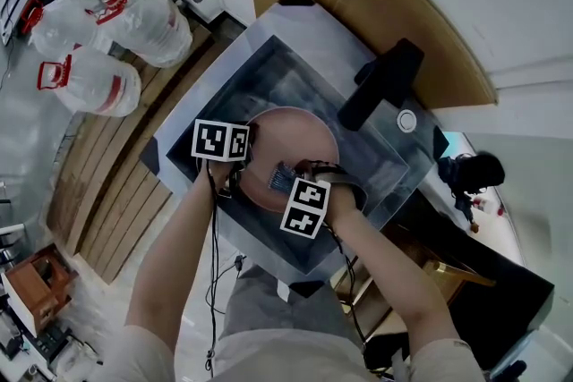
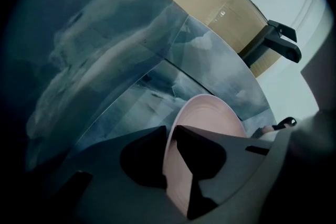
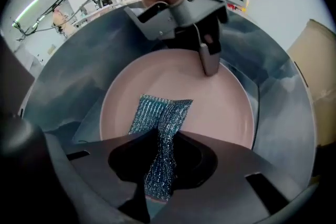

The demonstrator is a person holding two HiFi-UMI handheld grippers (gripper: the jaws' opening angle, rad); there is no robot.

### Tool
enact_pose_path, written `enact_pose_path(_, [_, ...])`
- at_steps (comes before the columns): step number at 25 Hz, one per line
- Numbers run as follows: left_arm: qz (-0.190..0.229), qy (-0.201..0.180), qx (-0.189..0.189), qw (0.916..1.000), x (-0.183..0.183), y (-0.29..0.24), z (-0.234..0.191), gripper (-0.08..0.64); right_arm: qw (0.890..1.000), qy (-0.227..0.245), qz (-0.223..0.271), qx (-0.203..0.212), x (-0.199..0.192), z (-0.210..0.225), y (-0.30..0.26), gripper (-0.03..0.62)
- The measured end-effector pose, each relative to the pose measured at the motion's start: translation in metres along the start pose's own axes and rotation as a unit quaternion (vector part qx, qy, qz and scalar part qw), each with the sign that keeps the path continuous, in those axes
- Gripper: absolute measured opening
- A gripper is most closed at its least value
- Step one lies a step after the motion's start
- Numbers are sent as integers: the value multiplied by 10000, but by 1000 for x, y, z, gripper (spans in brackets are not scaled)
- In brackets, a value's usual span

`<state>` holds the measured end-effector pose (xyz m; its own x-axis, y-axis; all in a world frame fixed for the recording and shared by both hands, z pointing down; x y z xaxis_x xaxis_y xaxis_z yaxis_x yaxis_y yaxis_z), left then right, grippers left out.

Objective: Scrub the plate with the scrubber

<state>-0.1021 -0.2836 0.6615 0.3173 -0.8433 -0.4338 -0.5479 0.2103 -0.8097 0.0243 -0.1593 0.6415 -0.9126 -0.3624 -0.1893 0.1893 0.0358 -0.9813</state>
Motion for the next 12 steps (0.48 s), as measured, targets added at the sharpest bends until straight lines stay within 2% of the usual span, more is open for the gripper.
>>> enact_pose_path(5, [25,9,2,10000,1,0,0,75,9980,420,471,44,38,-22,-12,104])
enact_pose_path(9, [23,56,-68,10000,1,-1,-2,75,9962,614,592,172,50,1,-15,110])
enact_pose_path(12, [32,183,-142,9997,1,-1,-4,75,9949,869,503,-109,53,27,-15,110])
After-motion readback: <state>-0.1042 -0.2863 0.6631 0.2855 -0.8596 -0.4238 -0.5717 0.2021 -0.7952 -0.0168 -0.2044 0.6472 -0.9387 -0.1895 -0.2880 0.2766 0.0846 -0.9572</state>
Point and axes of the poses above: the fingertips, and each gripper's own axes: y backward along the fingers, z to its right, x out of its top, the point moved 8 cm from there along y, backward along the fingers, and after that the axes turned 8 degrees about -y, right-handed, at the moved point
